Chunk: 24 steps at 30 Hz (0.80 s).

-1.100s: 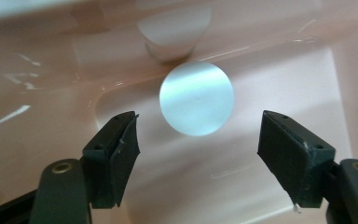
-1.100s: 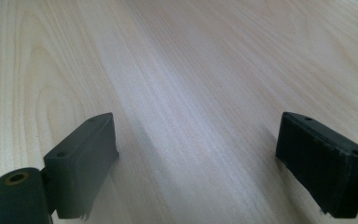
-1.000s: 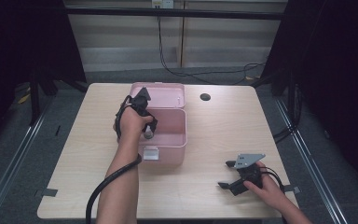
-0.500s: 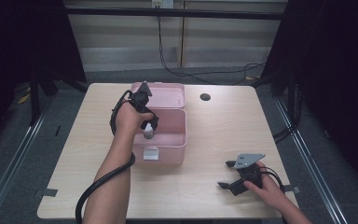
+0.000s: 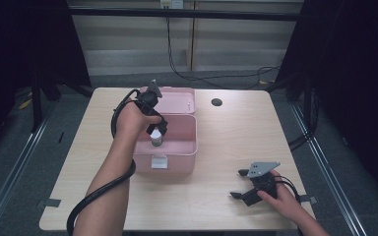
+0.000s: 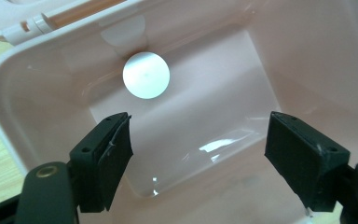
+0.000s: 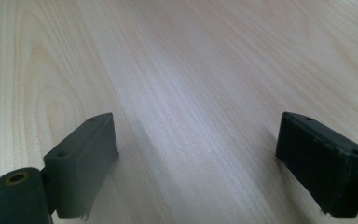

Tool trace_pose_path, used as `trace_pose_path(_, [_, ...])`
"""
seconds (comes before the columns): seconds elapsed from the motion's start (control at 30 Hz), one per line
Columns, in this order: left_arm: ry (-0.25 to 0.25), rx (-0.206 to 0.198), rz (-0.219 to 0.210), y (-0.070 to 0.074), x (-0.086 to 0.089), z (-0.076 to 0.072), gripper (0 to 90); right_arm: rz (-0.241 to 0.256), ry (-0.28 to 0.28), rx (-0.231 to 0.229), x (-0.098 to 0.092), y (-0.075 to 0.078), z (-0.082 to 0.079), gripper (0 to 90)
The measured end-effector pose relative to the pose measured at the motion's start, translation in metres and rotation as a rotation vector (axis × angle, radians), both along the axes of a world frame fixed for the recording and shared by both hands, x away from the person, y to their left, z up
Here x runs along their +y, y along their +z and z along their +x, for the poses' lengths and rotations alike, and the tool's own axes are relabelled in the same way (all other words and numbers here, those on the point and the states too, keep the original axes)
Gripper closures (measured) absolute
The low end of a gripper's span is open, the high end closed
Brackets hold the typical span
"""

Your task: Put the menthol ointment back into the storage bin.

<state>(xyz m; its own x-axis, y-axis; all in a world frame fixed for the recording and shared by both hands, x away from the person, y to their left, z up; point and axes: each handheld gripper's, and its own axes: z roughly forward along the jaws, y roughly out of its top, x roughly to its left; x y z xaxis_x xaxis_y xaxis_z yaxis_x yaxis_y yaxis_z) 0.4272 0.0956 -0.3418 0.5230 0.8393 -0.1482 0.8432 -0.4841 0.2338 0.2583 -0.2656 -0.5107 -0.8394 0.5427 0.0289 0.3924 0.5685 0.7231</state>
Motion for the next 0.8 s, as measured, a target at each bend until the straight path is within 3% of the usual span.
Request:
trace_pose_path(0.47, [-0.047, 0.011, -0.009, 0.023, 0.007, -0.011, 22.6, 0.0, 0.0, 0.0, 0.0, 0.0, 0.0, 11.9])
trace_pose_path(0.8, [-0.041, 0.02, -0.008, 0.035, 0.023, -0.019, 22.5, 0.0, 0.0, 0.0, 0.0, 0.0, 0.0, 11.9])
